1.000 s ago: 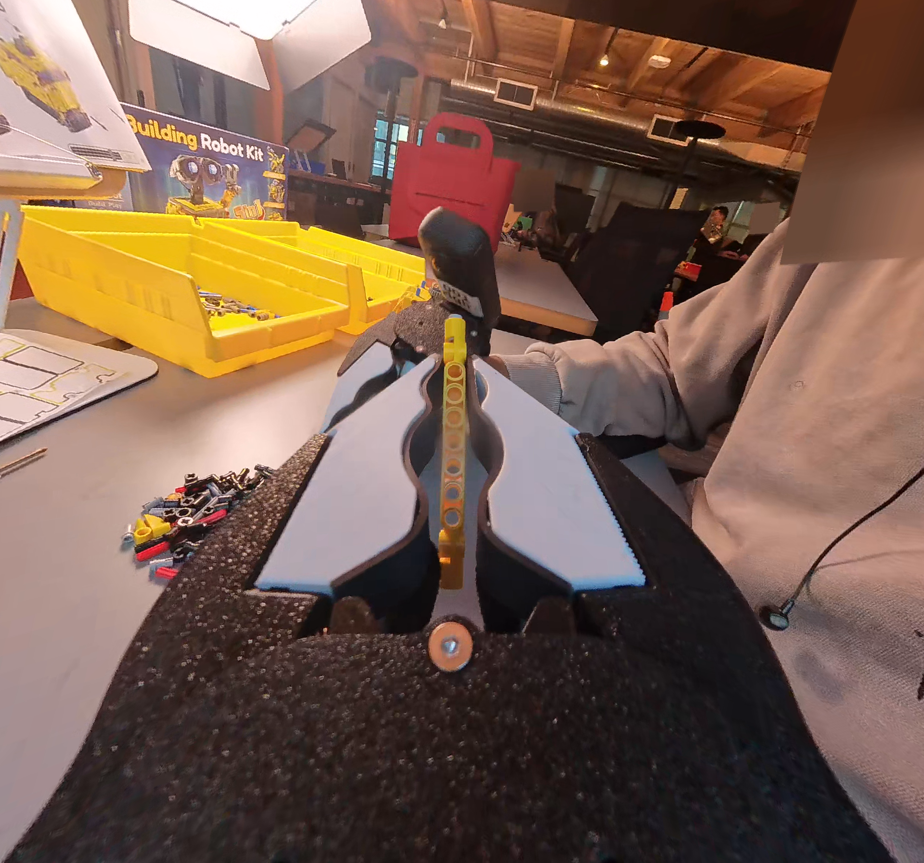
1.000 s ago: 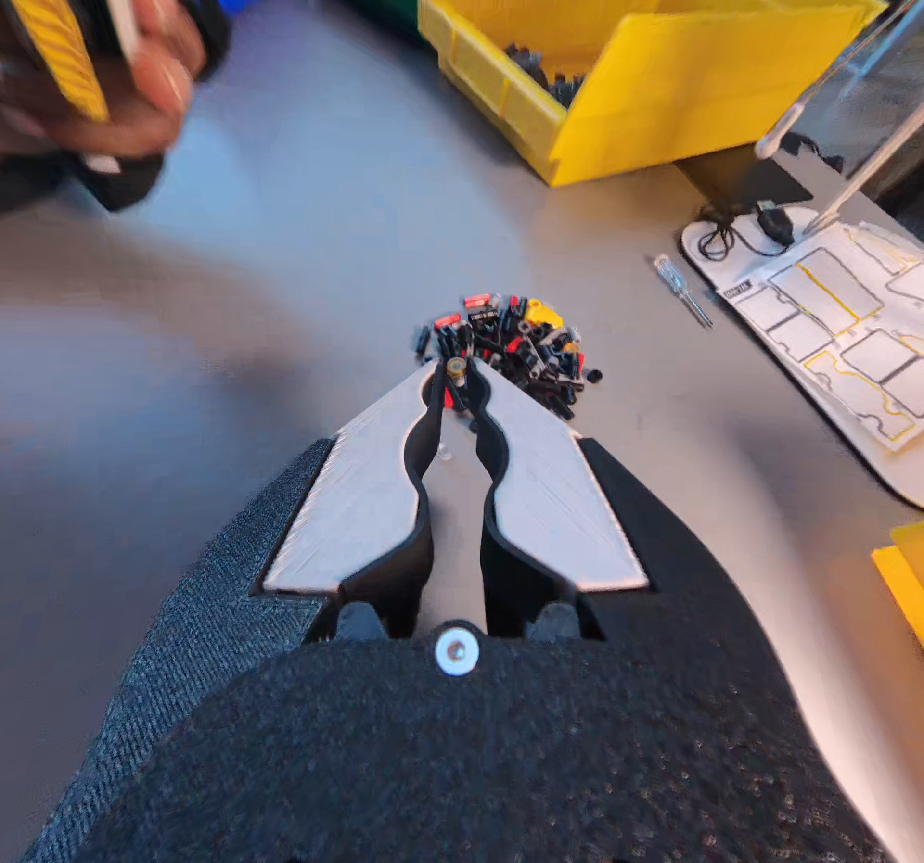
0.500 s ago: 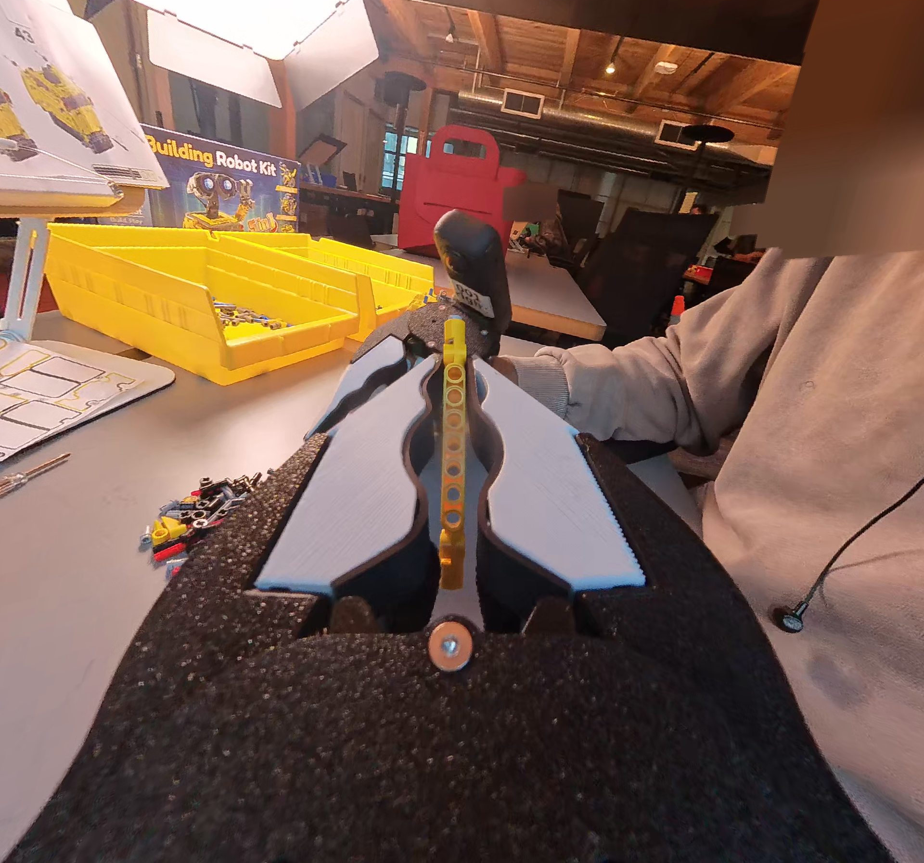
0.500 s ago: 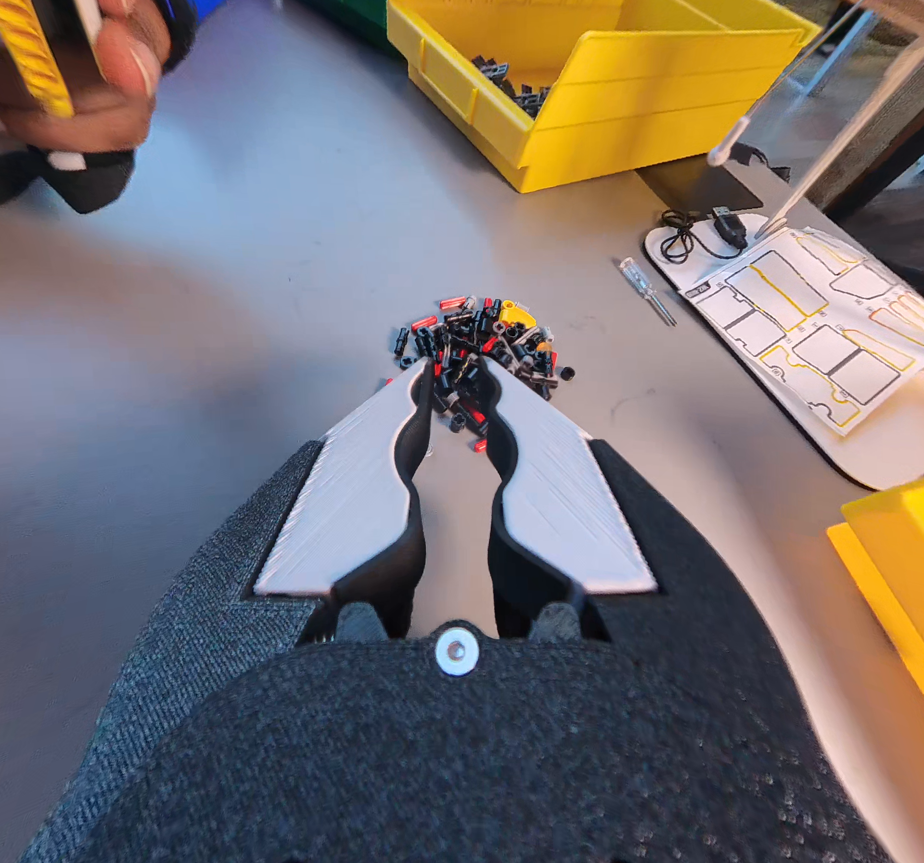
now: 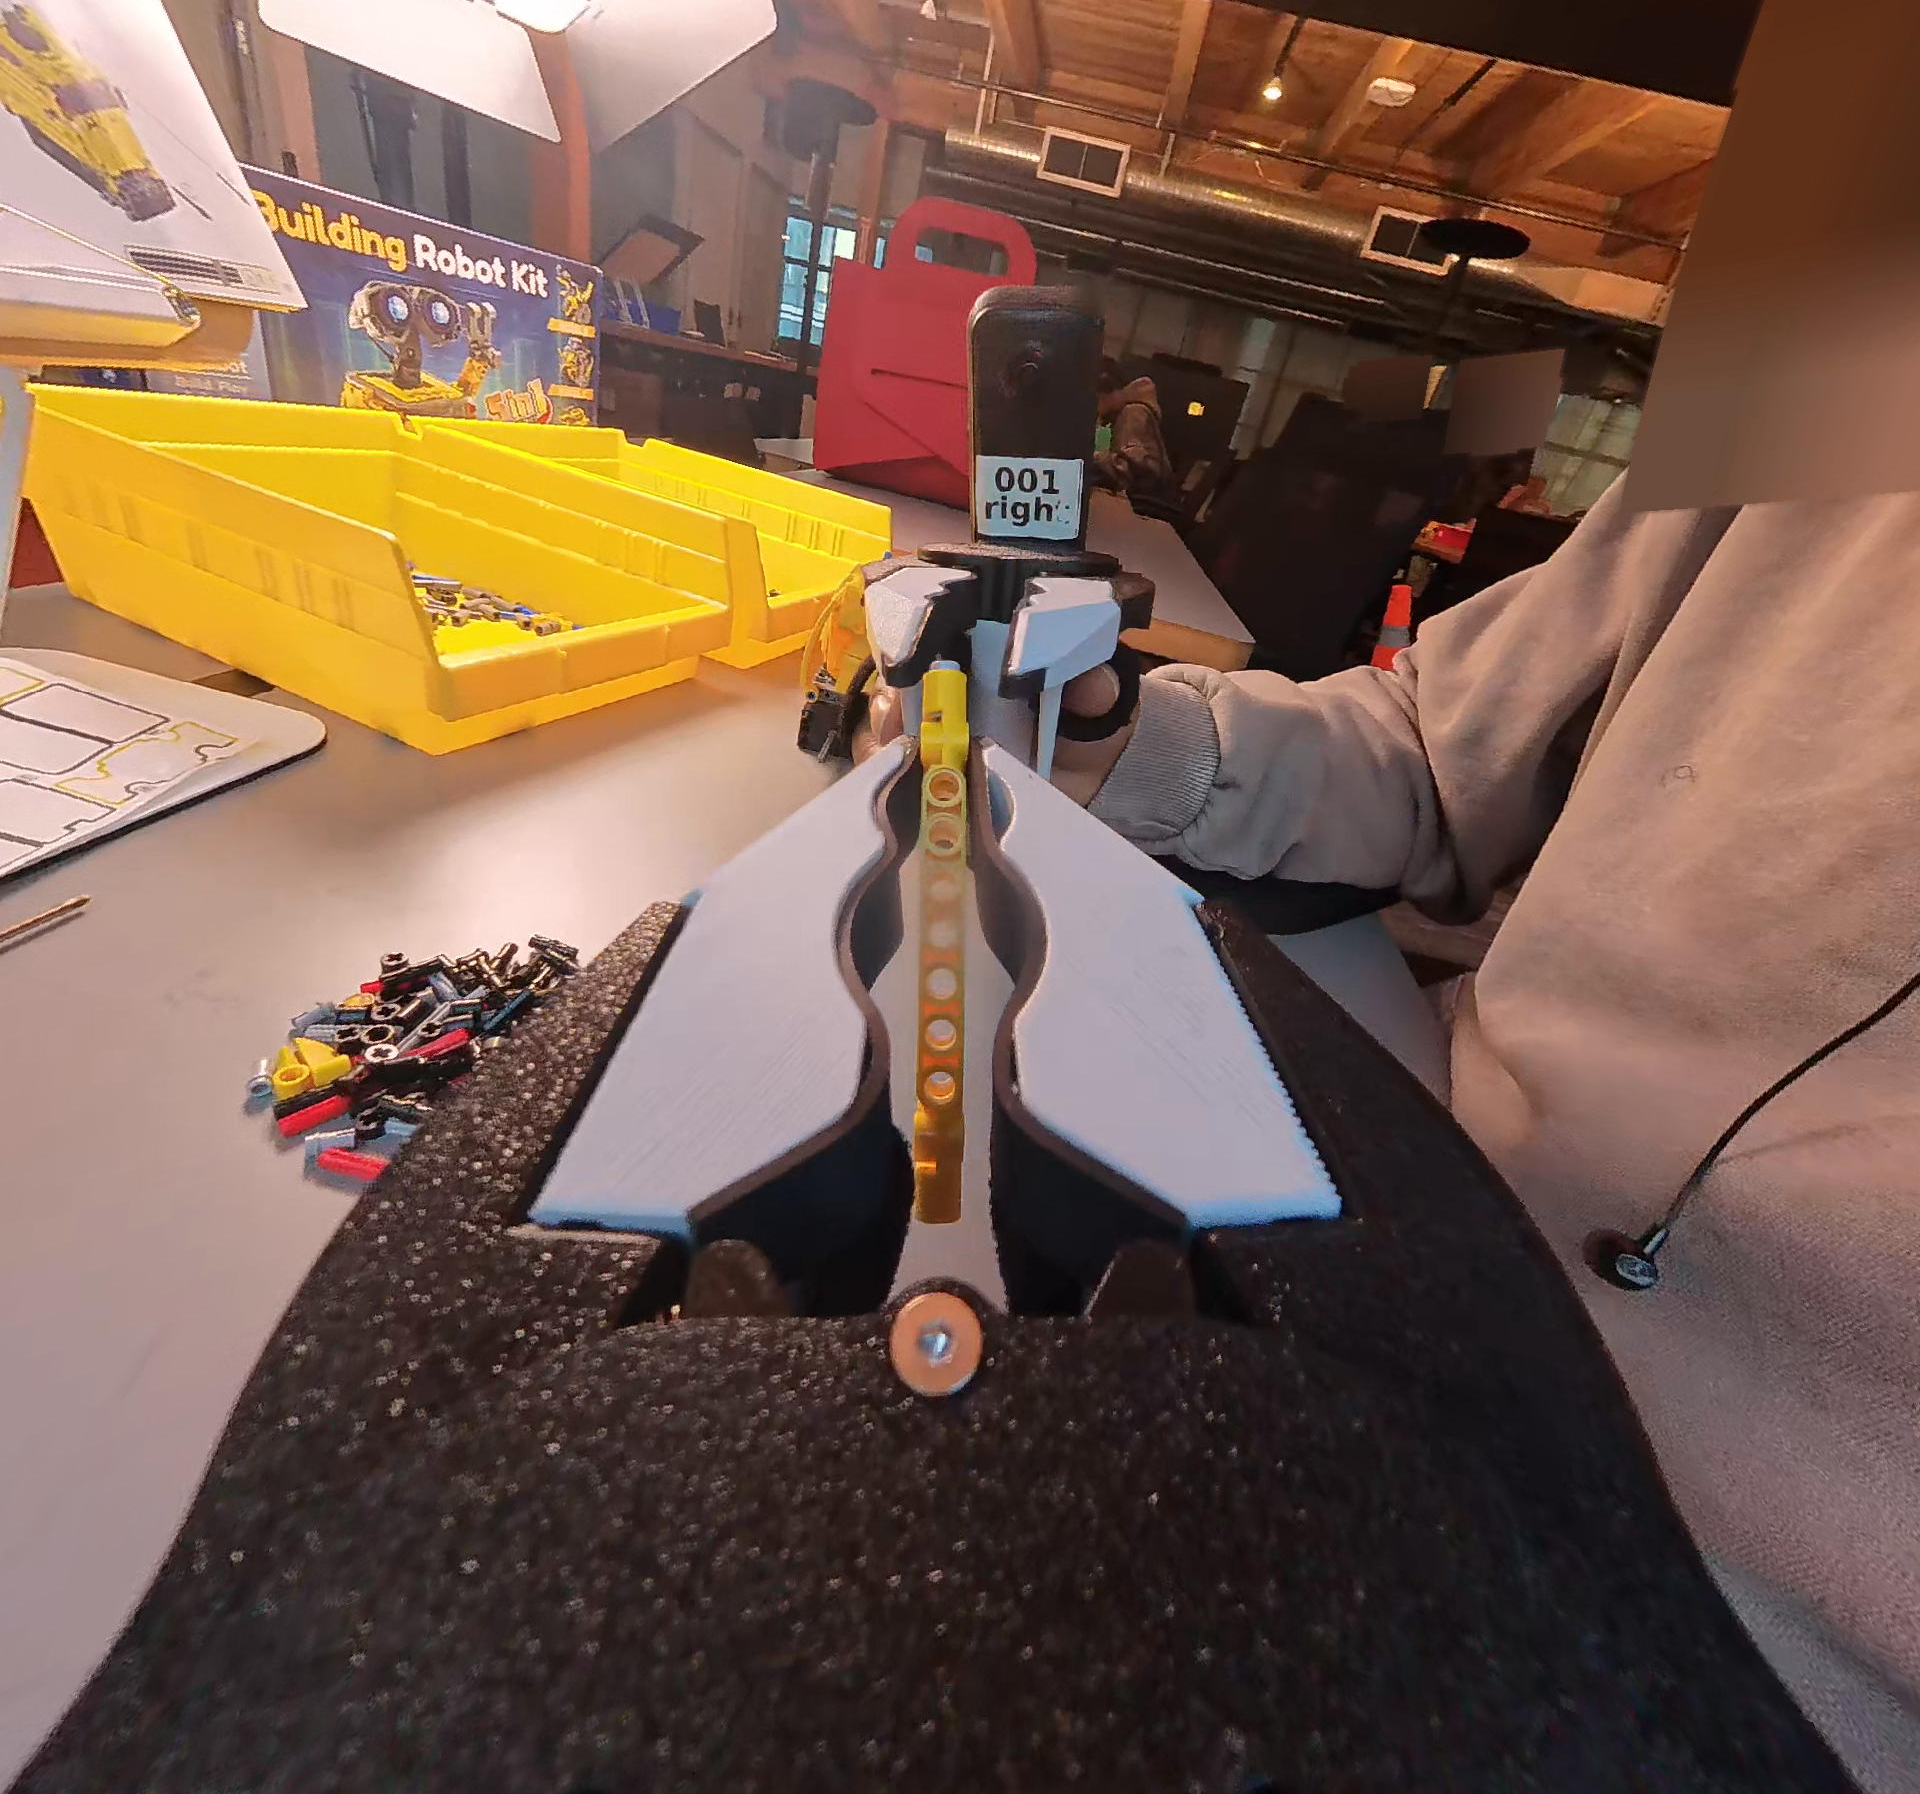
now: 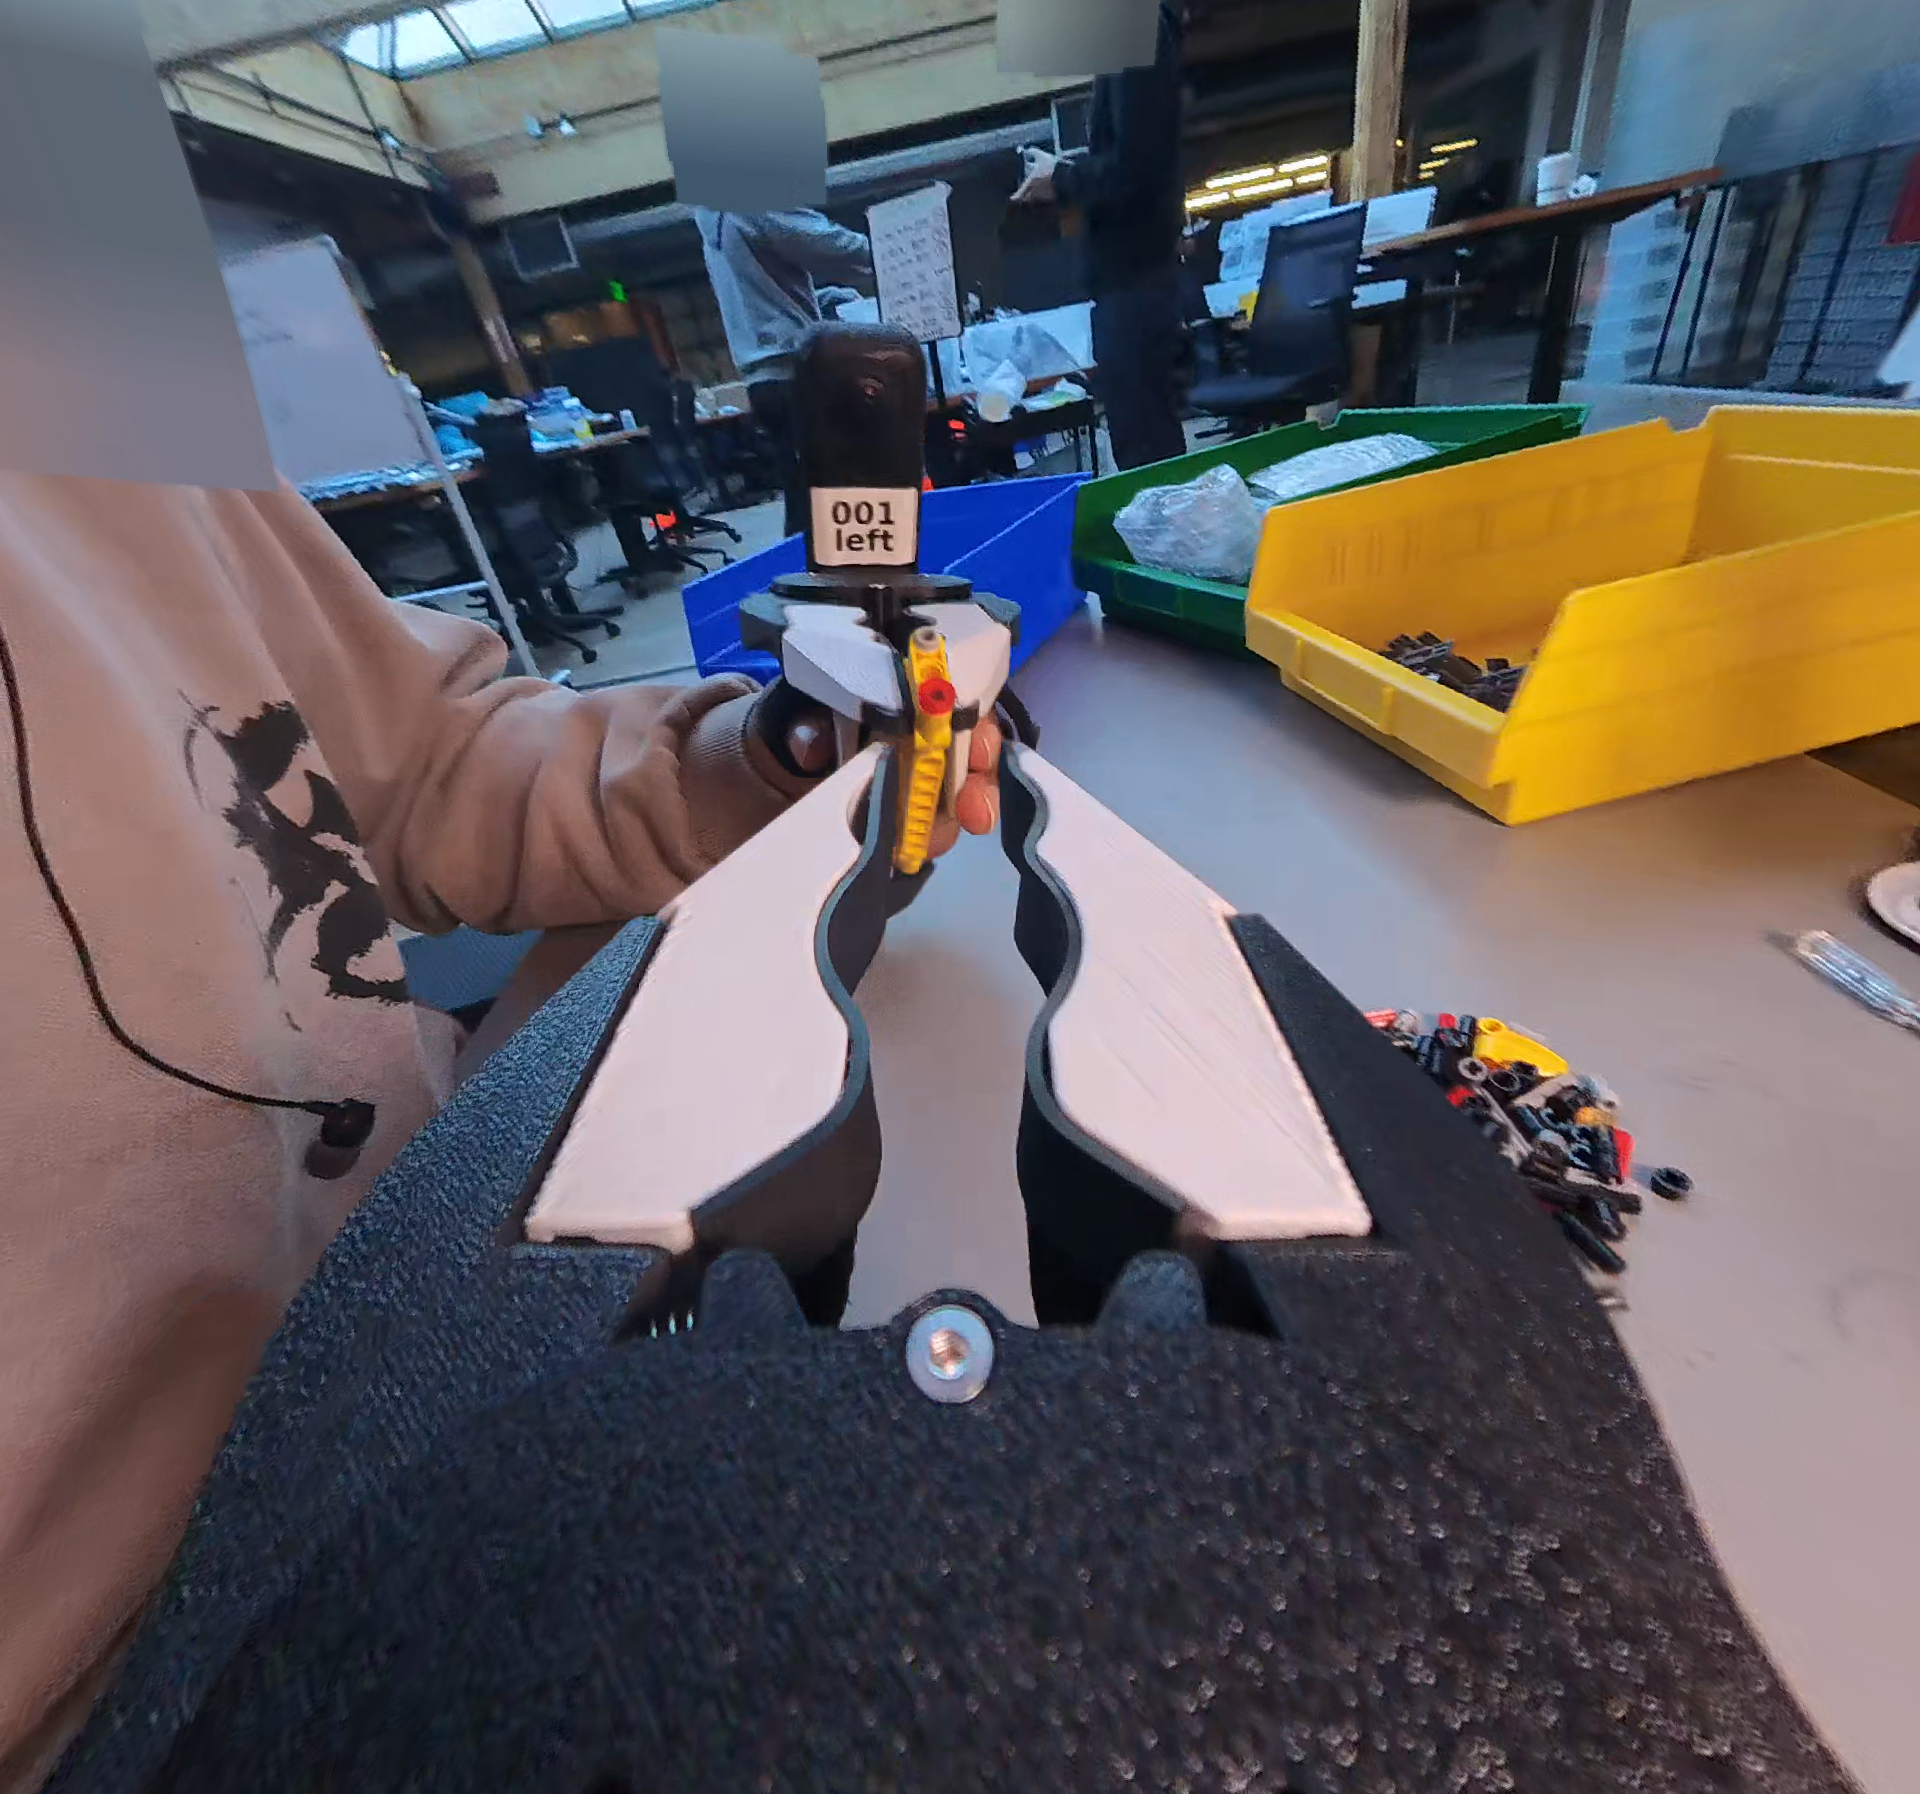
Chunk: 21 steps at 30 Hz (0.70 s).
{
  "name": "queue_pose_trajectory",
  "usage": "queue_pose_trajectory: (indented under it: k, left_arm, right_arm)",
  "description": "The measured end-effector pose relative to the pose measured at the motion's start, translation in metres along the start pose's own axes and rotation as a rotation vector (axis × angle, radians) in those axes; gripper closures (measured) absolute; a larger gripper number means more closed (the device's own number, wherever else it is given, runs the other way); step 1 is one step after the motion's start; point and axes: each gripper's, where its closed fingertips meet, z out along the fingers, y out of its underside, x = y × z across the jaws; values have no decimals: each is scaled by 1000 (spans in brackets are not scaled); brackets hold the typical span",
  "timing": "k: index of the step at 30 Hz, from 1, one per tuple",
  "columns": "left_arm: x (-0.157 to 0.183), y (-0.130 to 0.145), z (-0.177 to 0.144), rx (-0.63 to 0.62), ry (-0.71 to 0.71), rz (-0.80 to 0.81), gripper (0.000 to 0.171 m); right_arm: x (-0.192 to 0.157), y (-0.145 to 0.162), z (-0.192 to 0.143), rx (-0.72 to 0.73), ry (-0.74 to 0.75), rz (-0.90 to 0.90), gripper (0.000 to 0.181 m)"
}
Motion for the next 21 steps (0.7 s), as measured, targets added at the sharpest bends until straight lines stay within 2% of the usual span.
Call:
queue_pose_trajectory:
  k: [8, 13, 21]
  left_arm:
    - [12, 6, 8, -20, 49, 7, 165]
    - [17, 3, 8, -5, 67, 17, 165]
    - [22, 8, 11, -36, 77, 37, 164]
  right_arm:
    - [-18, -3, 14, -15, -24, -52, 163]
    - [-18, -1, 14, -25, -15, -59, 173]
    - [-23, 2, 15, -36, -41, -60, 174]
